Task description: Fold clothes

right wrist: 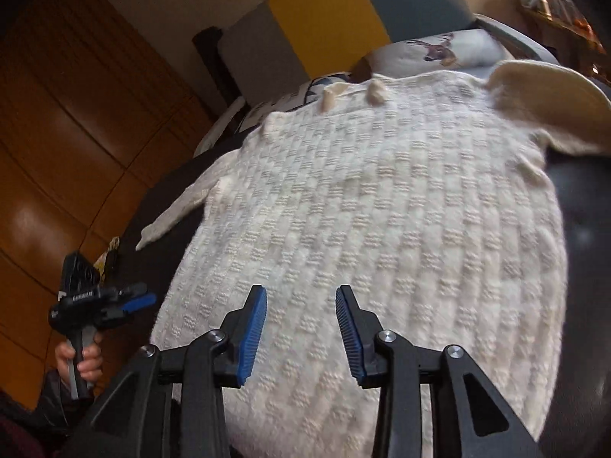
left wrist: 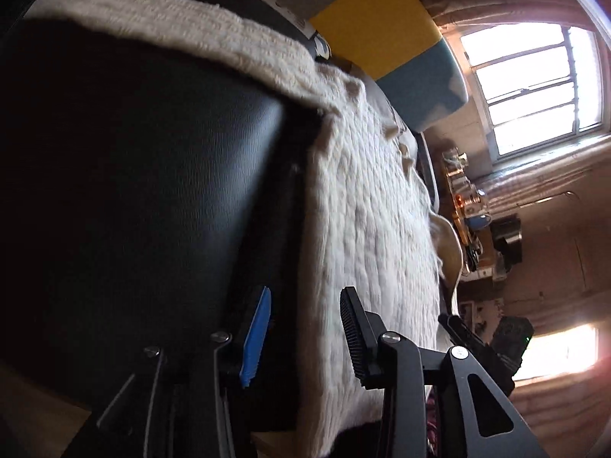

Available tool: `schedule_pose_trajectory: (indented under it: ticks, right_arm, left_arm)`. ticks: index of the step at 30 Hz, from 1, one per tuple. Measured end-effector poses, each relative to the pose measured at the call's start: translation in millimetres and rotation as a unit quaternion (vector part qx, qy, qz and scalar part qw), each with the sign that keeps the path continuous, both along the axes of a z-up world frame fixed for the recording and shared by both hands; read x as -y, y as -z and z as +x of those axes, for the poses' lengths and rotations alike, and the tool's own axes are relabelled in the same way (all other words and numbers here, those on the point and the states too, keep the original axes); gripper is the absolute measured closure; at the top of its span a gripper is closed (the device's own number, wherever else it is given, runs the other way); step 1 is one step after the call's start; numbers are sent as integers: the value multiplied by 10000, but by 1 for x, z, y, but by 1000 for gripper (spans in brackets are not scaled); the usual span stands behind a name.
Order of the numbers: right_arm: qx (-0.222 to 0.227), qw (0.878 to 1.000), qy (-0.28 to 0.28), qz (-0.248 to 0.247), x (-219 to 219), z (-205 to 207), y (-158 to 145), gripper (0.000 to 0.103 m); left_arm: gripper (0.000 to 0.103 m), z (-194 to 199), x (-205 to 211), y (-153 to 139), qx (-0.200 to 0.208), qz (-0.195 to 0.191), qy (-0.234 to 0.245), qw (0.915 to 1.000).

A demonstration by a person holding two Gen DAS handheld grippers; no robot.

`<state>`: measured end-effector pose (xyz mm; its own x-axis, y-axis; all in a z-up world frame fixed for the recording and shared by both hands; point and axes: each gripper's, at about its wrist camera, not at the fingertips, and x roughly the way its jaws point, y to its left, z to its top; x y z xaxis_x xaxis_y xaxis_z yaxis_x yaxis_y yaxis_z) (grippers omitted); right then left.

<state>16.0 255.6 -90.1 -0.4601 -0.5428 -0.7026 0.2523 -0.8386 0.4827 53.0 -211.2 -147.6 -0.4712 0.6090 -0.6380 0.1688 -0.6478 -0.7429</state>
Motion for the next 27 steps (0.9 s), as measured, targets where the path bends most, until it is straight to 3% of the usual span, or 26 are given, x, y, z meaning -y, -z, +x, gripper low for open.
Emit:
schedule_pose_trajectory:
  ticks: [4, 7, 9, 13, 16, 18, 20, 22, 24, 26, 27]
  right_arm:
    - [173, 9976, 676, -43, -53, 26, 2, 65]
    - [277, 9922, 1217, -44, -96, 44, 5, 65]
    - [416, 9863, 1590, -107, -120, 55, 15, 62]
    - [928, 9795, 1754, -335, -136, 59, 40, 58]
    - [886, 9848, 1455, -339, -127, 57, 40, 58]
    - [877, 9863, 1368, -265, -123, 56, 42, 68]
    - [892, 9870, 1316, -230, -123, 55, 44, 70]
    - [975, 9850, 1366, -404, -128, 55, 46, 70]
    - [1066, 9810, 1435, -760, -134, 56, 49, 61]
    - [1173, 9741, 1425, -1306, -139, 56, 54, 56]
    - [1252, 9705, 1340, -1566, -139, 54, 58, 56]
  left_arm:
    - [60, 12, -23, 15, 77, 506, 220, 9984]
    - [60, 12, -38, 20, 97, 645, 309, 9974]
    - [89, 6, -44, 16, 119, 1021, 368, 9940]
    - [92, -1, -40, -8, 77, 1371, 437, 9896]
    - [92, -4, -31, -26, 239, 1491, 441, 9876]
    - [91, -3, -33, -5, 950, 1035, 551, 9885]
    - [90, 2, -33, 22, 1655, 581, 475, 9834]
    - [90, 10, -27, 35, 1555, 1069, 246, 9817]
    - [83, 16, -17, 28, 1116, 1309, -122, 9850]
    - [51, 15, -15, 19, 698, 1128, -205, 9909]
    - [47, 12, -18, 17, 598, 1239, -173, 9903]
